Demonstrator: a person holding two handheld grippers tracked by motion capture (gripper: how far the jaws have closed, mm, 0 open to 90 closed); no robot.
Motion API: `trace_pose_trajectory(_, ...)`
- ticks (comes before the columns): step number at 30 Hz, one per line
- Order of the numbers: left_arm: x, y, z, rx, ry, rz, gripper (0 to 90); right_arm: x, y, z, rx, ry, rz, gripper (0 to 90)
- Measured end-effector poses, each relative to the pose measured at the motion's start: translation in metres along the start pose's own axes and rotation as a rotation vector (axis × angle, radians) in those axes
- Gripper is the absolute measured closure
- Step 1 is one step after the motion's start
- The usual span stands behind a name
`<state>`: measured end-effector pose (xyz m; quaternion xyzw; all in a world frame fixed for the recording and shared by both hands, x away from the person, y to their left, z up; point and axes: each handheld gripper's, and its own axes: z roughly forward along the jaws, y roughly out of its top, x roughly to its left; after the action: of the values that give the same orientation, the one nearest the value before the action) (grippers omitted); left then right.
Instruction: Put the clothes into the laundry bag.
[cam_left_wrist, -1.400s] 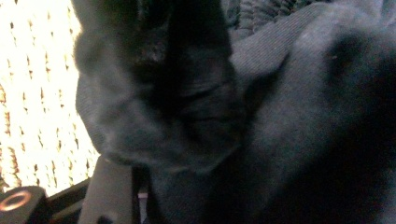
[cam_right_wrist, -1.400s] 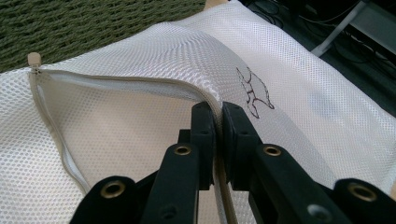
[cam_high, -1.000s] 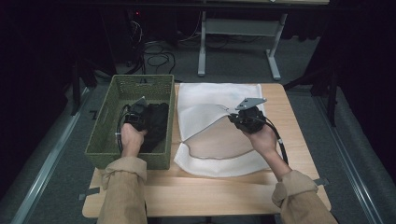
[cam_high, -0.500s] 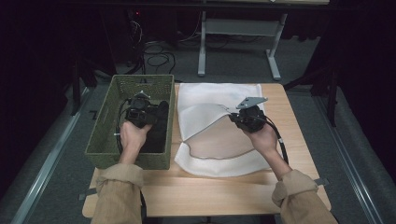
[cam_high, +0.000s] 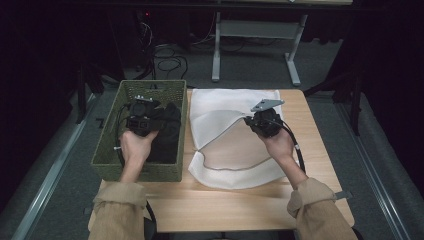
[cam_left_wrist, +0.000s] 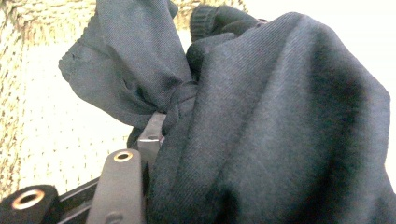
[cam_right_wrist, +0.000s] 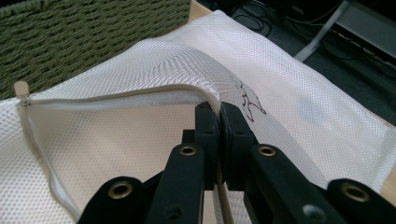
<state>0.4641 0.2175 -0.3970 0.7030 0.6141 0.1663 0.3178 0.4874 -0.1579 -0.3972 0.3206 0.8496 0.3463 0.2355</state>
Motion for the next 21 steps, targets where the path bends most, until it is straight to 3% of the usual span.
trace_pose_trajectory(2, 0.000, -0.001, -0.003, -0.009, 0.000, 0.002, 48.4, -0.001, 0.001, 0.000, -0.017, -0.007, 0.019, 87.8)
trace_pose_trajectory(11, -0.009, -0.002, -0.017, -0.065, -0.025, 0.040, 48.4, -0.005, 0.009, 0.000, -0.024, -0.038, 0.022, 87.9)
trace_pose_trajectory(21, -0.022, -0.003, -0.031, -0.110, -0.082, 0.105, 48.4, -0.005, 0.011, 0.003, -0.017, -0.043, 0.015, 87.8)
